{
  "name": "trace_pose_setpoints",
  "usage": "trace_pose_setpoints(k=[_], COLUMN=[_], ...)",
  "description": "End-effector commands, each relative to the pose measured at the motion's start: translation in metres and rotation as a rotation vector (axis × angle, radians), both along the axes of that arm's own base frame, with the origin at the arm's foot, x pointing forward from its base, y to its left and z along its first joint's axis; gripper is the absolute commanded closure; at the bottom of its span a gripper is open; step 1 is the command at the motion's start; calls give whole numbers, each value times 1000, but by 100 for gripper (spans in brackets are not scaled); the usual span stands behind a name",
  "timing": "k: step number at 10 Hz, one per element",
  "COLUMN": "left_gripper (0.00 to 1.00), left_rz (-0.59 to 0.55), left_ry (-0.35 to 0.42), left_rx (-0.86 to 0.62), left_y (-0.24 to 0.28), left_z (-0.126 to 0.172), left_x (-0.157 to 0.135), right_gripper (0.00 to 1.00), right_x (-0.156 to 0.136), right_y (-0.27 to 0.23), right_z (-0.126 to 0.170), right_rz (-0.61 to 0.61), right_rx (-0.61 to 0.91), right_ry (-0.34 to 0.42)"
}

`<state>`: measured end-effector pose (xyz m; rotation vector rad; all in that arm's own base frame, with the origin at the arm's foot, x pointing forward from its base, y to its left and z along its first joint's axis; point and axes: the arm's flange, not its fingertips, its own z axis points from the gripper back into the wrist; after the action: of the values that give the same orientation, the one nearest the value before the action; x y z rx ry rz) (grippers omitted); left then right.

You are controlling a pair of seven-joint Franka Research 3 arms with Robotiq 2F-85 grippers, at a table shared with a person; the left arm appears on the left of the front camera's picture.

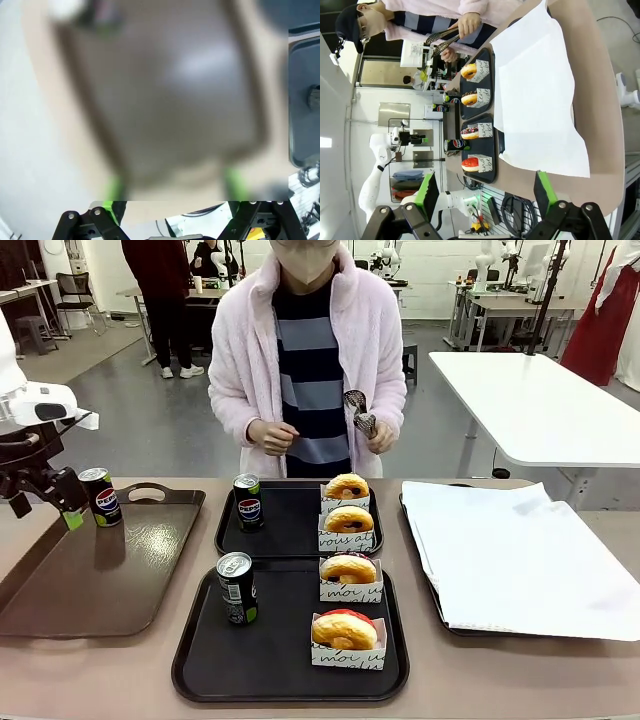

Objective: Set up donuts and drinks on trays.
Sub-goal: Pick up one Pepsi coke from the Handle tray and place it on the Flat Tray without a Pepsi coke.

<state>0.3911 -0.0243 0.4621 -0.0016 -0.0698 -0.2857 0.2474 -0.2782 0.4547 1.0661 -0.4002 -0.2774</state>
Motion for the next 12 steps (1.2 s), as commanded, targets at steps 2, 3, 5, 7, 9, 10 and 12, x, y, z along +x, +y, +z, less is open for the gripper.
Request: trace_pose_setpoints(k=[2,3,5,7,9,10,12], left_gripper=[0,0,0,0,0,0,0], left_rz=[-35,-35,-79,-69,-19,19,65], left_ry=[21,34,84,117,95,85,34], left_rx=[-390,-536,-764,-935,-1012,-1051,-1130], left_y=[76,108,159,199,232,247,267], left_z=[-2,-10,-21,-32,-50,-57,-68], left_x=[17,18,20,19,15,14,5], right_gripper=[0,0,0,0,0,0,0], right_x=[2,2,2,2,2,2,2], right_y=[-1,-1,-1,-1,-1,-1,-1], right_z=[0,0,0,0,0,0,0], right_rz=[1,1,1,1,1,1,1], right_rx=[11,11,11,11,11,11,11], right_ry=[-29,-29,-29,-29,-29,-29,-29])
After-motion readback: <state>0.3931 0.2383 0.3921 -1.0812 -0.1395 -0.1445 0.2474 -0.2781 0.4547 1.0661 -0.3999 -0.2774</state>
